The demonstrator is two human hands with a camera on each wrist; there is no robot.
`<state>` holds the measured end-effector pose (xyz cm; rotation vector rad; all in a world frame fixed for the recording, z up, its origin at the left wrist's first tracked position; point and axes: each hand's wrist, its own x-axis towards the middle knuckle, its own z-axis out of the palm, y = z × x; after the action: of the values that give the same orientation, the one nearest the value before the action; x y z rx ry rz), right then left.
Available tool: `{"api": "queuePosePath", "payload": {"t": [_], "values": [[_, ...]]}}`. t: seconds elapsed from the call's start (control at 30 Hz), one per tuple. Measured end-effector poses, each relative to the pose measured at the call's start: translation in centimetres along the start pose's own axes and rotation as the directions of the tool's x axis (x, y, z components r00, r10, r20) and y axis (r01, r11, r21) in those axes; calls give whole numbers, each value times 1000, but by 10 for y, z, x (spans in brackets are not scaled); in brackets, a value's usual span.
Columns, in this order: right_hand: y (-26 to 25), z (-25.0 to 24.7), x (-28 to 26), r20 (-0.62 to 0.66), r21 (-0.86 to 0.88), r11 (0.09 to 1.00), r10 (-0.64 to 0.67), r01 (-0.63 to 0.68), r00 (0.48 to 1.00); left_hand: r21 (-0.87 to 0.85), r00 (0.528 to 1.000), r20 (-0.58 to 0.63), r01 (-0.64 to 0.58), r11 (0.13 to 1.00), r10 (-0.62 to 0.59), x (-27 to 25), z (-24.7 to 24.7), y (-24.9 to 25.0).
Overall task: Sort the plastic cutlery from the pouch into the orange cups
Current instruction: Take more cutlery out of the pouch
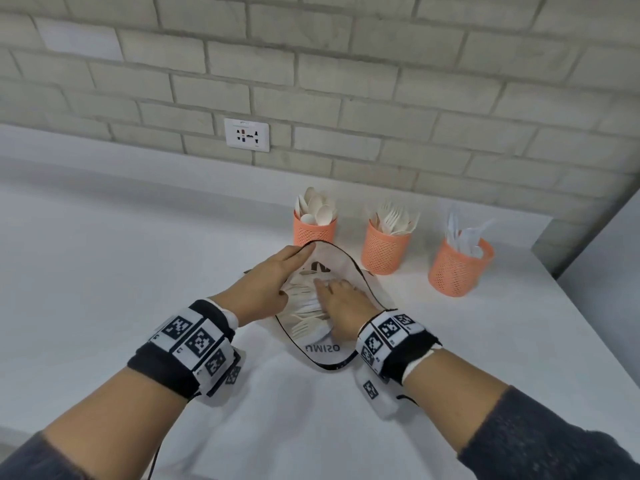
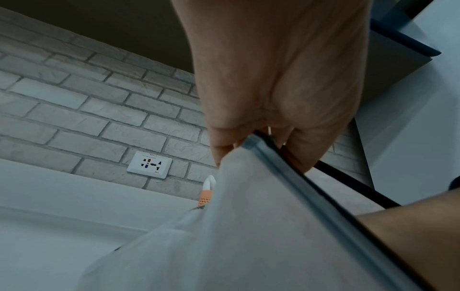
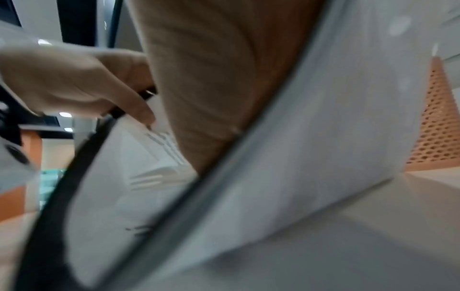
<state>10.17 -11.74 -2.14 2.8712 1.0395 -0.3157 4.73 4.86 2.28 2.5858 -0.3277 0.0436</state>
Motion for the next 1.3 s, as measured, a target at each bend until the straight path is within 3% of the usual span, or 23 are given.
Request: {"api": "queuePosePath", "payload": {"t": [0.13, 0.33, 0.5, 0.63, 0.87, 1.07, 1.2, 1.3], "values": [[-2, 3, 10, -198, 3, 998, -58, 59, 979, -16, 1000, -13, -13, 1000, 13, -3, -1, 0], [-7, 3, 16, -149, -28, 998, -55, 51, 987, -24, 999, -41, -35, 999, 34, -12, -9, -7], [-3, 1, 15, -113, -9, 999, 31, -32, 993, -9, 994, -95, -60, 998, 59, -17, -15, -19], [0, -9, 9, -185, 89, 995, -19, 36, 982, 23, 992, -113, -48, 999, 51, -19, -16, -26], [12, -26, -7, -181, 343, 925, -108, 166, 978, -15, 979, -200, -42, 999, 38, -17, -29, -38], [21, -30, -14, -170, 349, 920, -125, 178, 978, -112, 966, -259, -26, 993, -4, -14, -36, -34], [31, -35, -11, -212, 490, 850, -102, 196, 972, -70, 962, -271, -35, 997, 15, -10, -39, -36], [32, -44, -15, -162, 718, 655, -173, 236, 972, -90, 960, -279, -8, 996, -18, -7, -39, -33]]}}
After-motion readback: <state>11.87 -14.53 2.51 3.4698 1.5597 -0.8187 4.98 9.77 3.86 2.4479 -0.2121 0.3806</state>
